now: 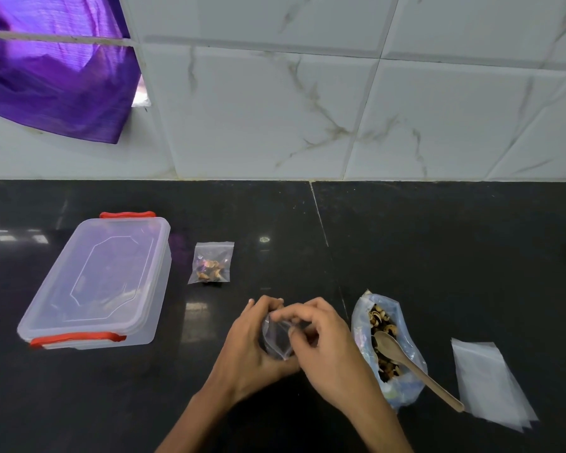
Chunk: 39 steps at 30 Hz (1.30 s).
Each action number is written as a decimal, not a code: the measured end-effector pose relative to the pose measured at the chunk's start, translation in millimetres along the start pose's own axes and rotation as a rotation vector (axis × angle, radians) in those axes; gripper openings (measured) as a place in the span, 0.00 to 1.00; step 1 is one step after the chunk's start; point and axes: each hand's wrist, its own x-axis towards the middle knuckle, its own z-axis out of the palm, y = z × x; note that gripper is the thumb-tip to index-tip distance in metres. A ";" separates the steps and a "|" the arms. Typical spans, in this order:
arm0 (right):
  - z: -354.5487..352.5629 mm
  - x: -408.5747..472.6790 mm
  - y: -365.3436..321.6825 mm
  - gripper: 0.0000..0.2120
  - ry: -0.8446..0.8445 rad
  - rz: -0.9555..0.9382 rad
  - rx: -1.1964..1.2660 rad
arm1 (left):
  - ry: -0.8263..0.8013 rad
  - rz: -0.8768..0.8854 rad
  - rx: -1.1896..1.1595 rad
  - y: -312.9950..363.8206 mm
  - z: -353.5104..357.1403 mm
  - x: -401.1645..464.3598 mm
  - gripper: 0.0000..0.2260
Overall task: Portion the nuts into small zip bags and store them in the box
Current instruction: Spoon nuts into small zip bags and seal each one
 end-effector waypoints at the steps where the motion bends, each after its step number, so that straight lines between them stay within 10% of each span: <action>1: -0.5 -0.6 -1.0 0.14 0.017 0.006 -0.008 | 0.008 0.012 -0.010 0.0 0.4 0.1 0.19; 39: 5.0 -6.8 -21.5 0.18 -0.330 0.325 -0.681 | -0.092 0.072 -0.092 -4.8 30.0 -7.7 0.19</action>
